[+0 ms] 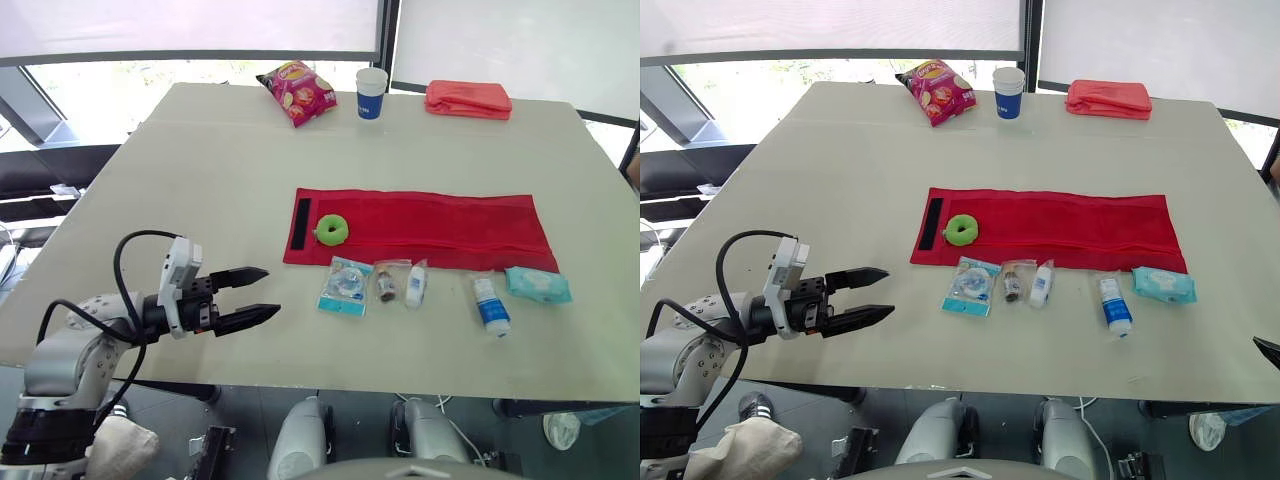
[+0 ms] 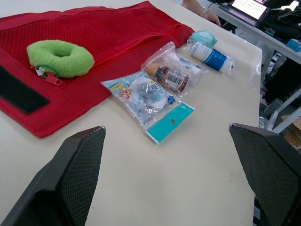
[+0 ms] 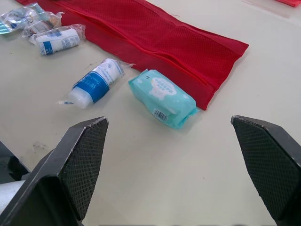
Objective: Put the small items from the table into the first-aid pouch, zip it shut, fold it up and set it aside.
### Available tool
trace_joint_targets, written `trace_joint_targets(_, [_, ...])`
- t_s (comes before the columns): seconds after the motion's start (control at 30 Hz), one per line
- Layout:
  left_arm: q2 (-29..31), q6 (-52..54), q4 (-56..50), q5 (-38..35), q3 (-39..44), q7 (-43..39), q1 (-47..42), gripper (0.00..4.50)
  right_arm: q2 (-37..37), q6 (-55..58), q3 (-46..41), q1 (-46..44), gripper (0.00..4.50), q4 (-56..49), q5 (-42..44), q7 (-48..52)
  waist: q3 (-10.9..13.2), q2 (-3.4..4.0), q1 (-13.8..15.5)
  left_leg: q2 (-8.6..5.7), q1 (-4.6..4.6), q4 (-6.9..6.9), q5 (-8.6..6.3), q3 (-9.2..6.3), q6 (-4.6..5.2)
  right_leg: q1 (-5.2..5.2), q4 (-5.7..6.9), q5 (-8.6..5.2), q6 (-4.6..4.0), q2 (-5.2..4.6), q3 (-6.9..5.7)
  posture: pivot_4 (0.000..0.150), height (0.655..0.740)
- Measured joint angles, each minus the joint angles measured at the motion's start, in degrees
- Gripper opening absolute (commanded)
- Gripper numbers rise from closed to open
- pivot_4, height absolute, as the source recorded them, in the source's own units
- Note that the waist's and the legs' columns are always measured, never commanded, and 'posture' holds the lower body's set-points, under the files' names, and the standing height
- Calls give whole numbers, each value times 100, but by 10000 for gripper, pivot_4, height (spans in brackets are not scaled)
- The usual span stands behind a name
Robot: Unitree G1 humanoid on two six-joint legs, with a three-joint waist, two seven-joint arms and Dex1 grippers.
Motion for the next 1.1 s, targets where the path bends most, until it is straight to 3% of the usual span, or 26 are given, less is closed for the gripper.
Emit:
trace_joint_targets(0.5, [-162, 906, -350, -182, -109, 811, -439, 45000, 107, 624, 283, -523, 44730, -1063, 577, -509, 2, -1, -3, 0, -1, -1, 1, -2, 2, 1, 0, 0, 0, 17, 0, 1500, 7400])
trace_joint_targets(0.57, [-33, 1414, -383, -260, -236, 1023, -613, 45000, 97, 823, 453, -623, 44730, -1363, 711, -615, 4, -4, 9, 0, -2, 0, 2, -6, 2, 2, 0, 0, 0, 21, 0, 1500, 7400])
trace_joint_targets(0.63, [56, 2540, -309, -619, -388, 1349, -1187, 45000, -61, 1176, 758, -738, 44730, -2294, 1176, -757, 6, -2, 16, -1, -3, 1, 3, -7, 4, 3, 0, 0, 0, 22, 1, 1500, 7400])
trace_joint_targets(0.8, [-521, 3756, 110, -674, -853, 2189, -1922, 45000, -279, 1795, 912, -724, 44730, -3361, 1840, -1017, 13, -25, 36, -3, -11, 4, 17, -17, 28, 8, 0, 0, 0, 32, 5, 1500, 7400])
trace_joint_targets(1.1, [-1448, 5099, 791, -909, -882, 2905, -2812, 45000, -393, 2275, 370, -436, 44730, -3975, 2461, -1203, 19, -50, 12, -9, -11, 5, 18, -21, 29, 13, 1, 1, 0, 40, 13, 1500, 7400])
